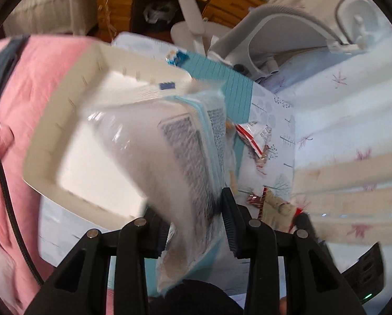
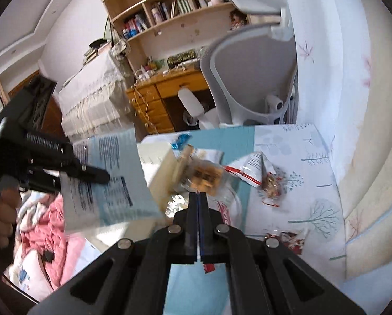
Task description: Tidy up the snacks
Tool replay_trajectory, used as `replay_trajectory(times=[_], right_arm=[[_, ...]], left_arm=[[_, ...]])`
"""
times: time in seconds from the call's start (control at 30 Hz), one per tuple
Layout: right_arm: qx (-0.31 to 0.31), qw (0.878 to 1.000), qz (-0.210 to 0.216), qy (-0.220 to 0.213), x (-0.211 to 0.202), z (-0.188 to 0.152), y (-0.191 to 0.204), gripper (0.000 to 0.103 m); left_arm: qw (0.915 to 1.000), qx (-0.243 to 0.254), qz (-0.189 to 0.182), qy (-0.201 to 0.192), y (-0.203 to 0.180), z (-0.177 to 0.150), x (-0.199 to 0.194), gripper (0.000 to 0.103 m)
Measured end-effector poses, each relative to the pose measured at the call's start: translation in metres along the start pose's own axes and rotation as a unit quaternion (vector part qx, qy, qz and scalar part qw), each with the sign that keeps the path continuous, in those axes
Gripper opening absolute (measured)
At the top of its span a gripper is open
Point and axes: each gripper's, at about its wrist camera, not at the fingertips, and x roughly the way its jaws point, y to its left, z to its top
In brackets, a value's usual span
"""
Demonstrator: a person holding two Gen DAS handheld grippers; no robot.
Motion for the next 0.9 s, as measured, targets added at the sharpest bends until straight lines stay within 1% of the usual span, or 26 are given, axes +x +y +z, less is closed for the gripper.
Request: replay_trajectory(times=[0.1, 0.27, 0.37, 0.53, 0.63, 0.67, 0.7, 0.73, 0.8, 0.87, 0.9], right_arm=[[0.012, 1.0, 0.002, -0.017, -0.006, 0.004, 0.026, 0.0], [0.015, 0.999, -0.001, -0.05, -0.009, 0.006, 0.075, 0.0], [0.014, 0.998, 0.005, -0.061, -0.007, 0.002, 0.103, 0.0], [0.004, 0.997, 0.017, -0.078, 0.0, -0.006, 0.148, 0.0], [0.001, 0.996, 0.022, -0.084, 0.006, -0.009, 0.166, 0.0], [0.001, 0.996, 0.022, -0.084, 0.008, -0.011, 0.169, 0.0], [0.003, 0.996, 0.021, -0.083, 0.011, -0.012, 0.173, 0.001], [0.007, 0.997, 0.02, -0.079, 0.015, -0.013, 0.176, 0.001], [0.015, 0.997, 0.018, -0.067, 0.023, -0.016, 0.179, 0.003], [0.023, 0.998, 0.011, -0.061, 0.026, -0.02, 0.179, 0.012], [0.026, 0.998, 0.009, -0.06, 0.027, -0.022, 0.178, 0.022]], left_arm=[[0.9991, 0.033, 0.007, -0.025, 0.021, 0.001, -0.024, 0.032], [0.9949, 0.085, 0.021, -0.049, 0.06, 0.0, -0.047, 0.029], [0.9914, 0.112, 0.025, -0.064, 0.082, -0.002, -0.052, 0.024], [0.9874, 0.132, 0.035, -0.079, 0.11, -0.004, -0.05, 0.024], [0.9863, 0.134, 0.041, -0.088, 0.122, -0.002, -0.047, 0.026], [0.9861, 0.131, 0.045, -0.092, 0.126, -0.001, -0.047, 0.029], [0.9857, 0.128, 0.05, -0.098, 0.13, 0.0, -0.05, 0.037], [0.9846, 0.127, 0.057, -0.106, 0.132, 0.0, -0.053, 0.042], [0.9804, 0.133, 0.073, -0.125, 0.132, 0.0, -0.059, 0.059], [0.9748, 0.147, 0.087, -0.143, 0.129, 0.0, -0.063, 0.065], [0.9725, 0.152, 0.092, -0.15, 0.127, -0.001, -0.065, 0.069]])
